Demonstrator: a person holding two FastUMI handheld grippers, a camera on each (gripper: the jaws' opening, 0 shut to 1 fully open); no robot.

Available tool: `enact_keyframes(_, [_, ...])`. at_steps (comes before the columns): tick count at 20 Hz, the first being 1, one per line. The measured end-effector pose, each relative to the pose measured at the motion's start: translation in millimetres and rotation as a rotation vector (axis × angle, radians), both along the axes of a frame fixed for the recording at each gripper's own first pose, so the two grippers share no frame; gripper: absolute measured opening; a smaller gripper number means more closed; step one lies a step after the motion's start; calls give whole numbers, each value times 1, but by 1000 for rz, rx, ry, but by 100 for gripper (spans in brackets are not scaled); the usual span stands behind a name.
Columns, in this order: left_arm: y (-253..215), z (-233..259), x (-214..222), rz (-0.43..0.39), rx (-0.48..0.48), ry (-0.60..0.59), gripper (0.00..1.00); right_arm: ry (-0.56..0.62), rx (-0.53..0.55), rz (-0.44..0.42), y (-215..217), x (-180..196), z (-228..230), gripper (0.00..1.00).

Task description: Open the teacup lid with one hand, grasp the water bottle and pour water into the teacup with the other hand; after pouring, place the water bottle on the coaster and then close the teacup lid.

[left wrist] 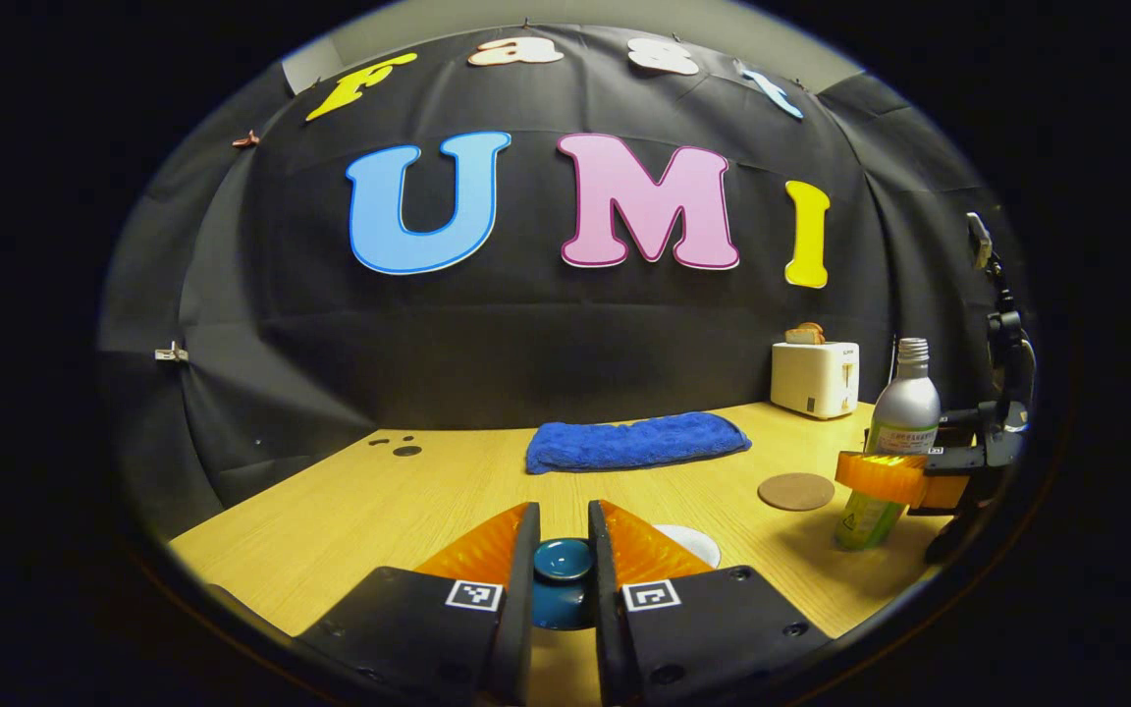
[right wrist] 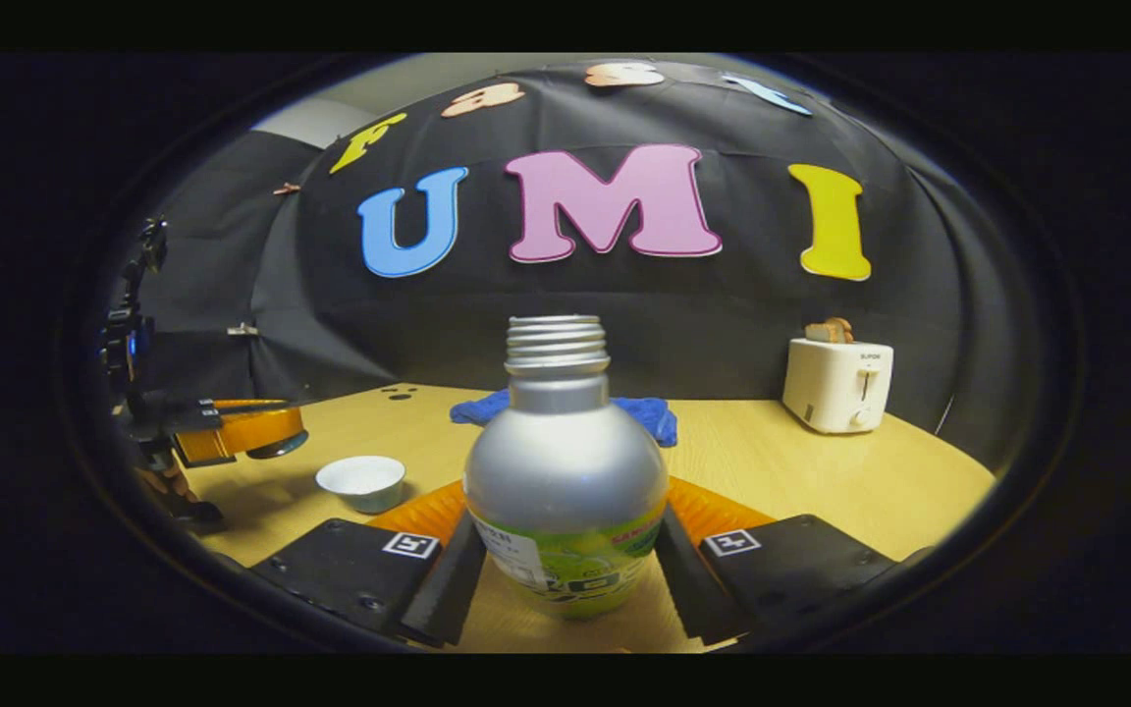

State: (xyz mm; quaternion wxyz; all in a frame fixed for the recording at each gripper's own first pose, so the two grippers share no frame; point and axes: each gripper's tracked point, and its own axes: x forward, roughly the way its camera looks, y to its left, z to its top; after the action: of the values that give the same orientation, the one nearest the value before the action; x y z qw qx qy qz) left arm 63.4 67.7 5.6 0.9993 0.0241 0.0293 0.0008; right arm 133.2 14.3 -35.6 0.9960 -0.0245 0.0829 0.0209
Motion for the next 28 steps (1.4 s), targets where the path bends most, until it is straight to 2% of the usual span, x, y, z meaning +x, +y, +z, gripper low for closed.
enact_keyframes(1, [4, 1, -1, 4, 4, -3, 30, 2, -48, 0, -1, 2, 1, 80])
enact_keyframes(7, [26, 1, -12, 24, 10, -19, 30, -45, -373, -2, 3, 22, 26, 80])
enact_keyframes(17, [74, 5, -41, 85, 49, -45, 30, -106, -944, 39, 14, 57, 29, 80])
enact_keyframes(21, [78, 2, -44, 88, 39, -52, 30, -139, -1119, 86, 35, 74, 19, 80])
enact_keyframes(22, [77, -2, -44, 83, 28, -48, 33, -153, -1160, 97, 41, 74, 19, 80])
enact_keyframes(24, [79, -7, -44, 77, 8, -38, 32, -167, -1218, 117, 49, 77, 15, 76])
enact_keyframes(25, [81, -10, -45, 80, 4, -37, 33, -173, -1240, 126, 51, 79, 14, 80])
enact_keyframes(26, [84, -11, -45, 85, 5, -34, 30, -179, -1263, 132, 54, 80, 14, 80])
enact_keyframes(28, [90, -12, -47, 91, 10, -35, 30, -188, -1308, 140, 55, 83, 14, 80])
